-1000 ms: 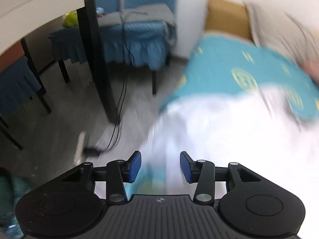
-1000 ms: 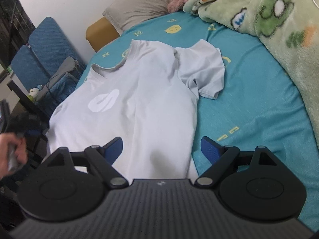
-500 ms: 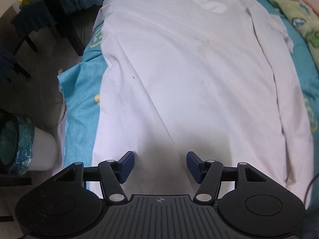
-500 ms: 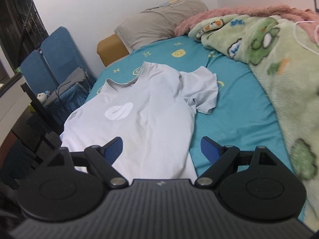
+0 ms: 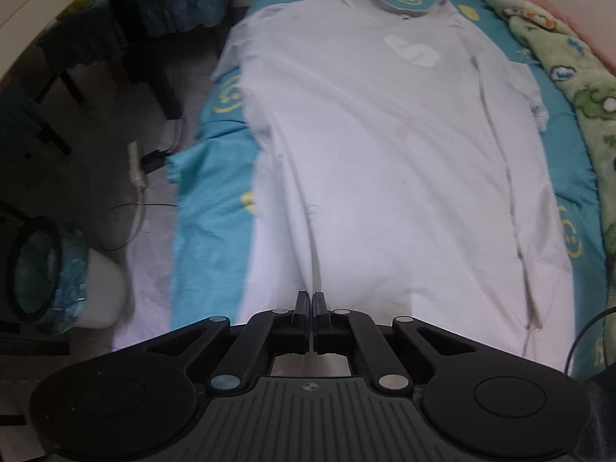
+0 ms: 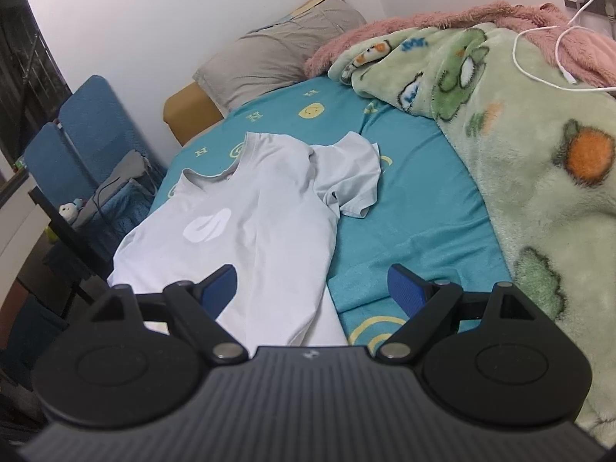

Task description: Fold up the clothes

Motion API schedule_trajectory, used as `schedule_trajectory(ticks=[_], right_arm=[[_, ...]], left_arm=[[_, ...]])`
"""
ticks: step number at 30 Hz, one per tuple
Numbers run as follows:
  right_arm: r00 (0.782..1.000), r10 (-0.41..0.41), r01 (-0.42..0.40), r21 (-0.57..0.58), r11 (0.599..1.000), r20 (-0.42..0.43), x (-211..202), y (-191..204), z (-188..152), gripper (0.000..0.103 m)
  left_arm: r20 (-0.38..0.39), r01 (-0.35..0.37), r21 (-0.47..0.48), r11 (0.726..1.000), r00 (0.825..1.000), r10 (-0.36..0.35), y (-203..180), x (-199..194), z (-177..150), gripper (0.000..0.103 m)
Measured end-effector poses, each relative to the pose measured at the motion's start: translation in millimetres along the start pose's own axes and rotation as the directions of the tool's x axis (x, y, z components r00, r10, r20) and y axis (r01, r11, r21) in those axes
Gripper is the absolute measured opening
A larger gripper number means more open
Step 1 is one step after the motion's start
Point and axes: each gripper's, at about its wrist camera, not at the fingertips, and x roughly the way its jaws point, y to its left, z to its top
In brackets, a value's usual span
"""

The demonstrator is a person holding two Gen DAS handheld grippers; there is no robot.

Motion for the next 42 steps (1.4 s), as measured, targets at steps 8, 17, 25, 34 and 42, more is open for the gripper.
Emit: schedule_trajectory(ticks=[8, 17, 25, 34, 42], right_arm=[[1.0, -0.001, 0.001, -0.026, 1.0, -0.008, 4, 6, -3, 0.087], [0.998, 0.036, -0.032, -0.073, 0.997, 0.047, -5, 15, -3, 0.087], [0.983, 0.047, -0.01, -0.2, 0.98, 0.18, -21, 32, -3, 0.086], [0.962, 0.123, -0.067, -0.224, 0.972, 0.244, -19, 36, -7, 0.081], [0.969, 0.2, -0.23, 0.247, 0.941, 0.143, 41, -18, 18, 0.098]], left_arm=[[-0.149, -0.239, -0.023, 0.971, 0.961, 0.233, 41, 29, 9, 0.01], [0.202, -0.055, -0.033, 0.998, 0.977, 0.061, -20, -23, 31, 0.078], [0.544, 0.069, -0.045, 0.997, 0.838, -0.033, -92, -57, 40, 0.088], [0.582, 0.116, 0.02, 0.993, 0.806, -0.105, -107, 26, 19, 0.088], [0.558, 0.2, -0.057, 0.978, 0.819, -0.135, -74, 37, 19, 0.091]])
